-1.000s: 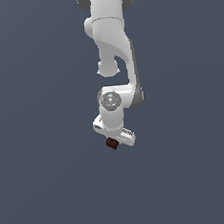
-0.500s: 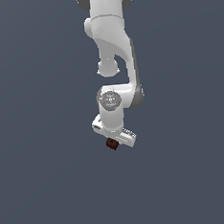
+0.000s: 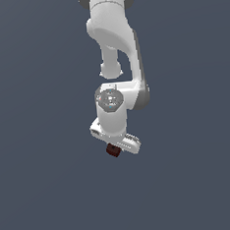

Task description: Pick up the object and move it to a goal position.

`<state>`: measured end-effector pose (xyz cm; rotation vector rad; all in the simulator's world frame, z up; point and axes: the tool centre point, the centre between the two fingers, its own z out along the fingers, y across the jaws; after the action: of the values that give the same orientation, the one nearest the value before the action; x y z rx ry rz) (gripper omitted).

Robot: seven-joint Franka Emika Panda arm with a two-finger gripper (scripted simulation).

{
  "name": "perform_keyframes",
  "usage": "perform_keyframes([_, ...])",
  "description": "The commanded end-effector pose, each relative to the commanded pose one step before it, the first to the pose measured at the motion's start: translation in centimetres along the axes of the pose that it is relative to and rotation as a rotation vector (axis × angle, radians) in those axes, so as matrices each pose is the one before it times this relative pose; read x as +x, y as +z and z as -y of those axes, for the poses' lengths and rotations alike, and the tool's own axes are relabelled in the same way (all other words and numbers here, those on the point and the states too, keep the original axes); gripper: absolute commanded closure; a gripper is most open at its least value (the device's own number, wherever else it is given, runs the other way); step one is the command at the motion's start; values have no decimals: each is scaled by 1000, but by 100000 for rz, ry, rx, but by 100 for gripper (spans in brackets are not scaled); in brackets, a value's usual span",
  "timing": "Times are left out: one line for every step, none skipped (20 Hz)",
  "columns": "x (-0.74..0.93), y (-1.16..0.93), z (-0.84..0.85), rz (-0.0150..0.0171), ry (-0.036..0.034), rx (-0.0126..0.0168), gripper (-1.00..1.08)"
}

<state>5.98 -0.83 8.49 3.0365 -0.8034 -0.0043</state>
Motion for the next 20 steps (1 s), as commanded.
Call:
perform_keyframes([1161, -1796, 389, -205, 5, 108, 108])
perform_keyframes([467, -683, 157, 0, 0, 0, 108])
perform_keyframes([474, -706, 158, -49, 13, -47, 108])
perform_keyframes([471, -681, 160, 0, 0, 0, 108])
perform_keyframes([454, -653, 155, 0, 0, 0, 108])
perform_keyframes([438, -626, 150, 0, 0, 0, 108])
perform_keyframes([423, -600, 145, 0, 0, 0, 108])
perform_keyframes([408, -576, 141, 0, 0, 0, 108])
perform_keyframes([394, -552, 137, 0, 0, 0, 108])
perform_keyframes([381, -529, 133, 0, 0, 0, 108])
perform_keyframes([368, -507, 129, 0, 0, 0, 108])
perform_keyframes([346, -474, 122, 0, 0, 0, 108])
perform_keyframes([317, -432, 113, 0, 0, 0, 108])
perform_keyframes([290, -392, 104, 0, 0, 0, 108])
perform_keyframes([265, -355, 95, 0, 0, 0, 108])
perform_keyframes([242, -319, 88, 0, 0, 0, 108])
perform_keyframes([220, -287, 81, 0, 0, 0, 108])
perform_keyframes([200, -258, 74, 0, 0, 0, 108])
perform_keyframes([181, -231, 67, 0, 0, 0, 108])
perform_keyframes([163, -207, 61, 0, 0, 0, 108])
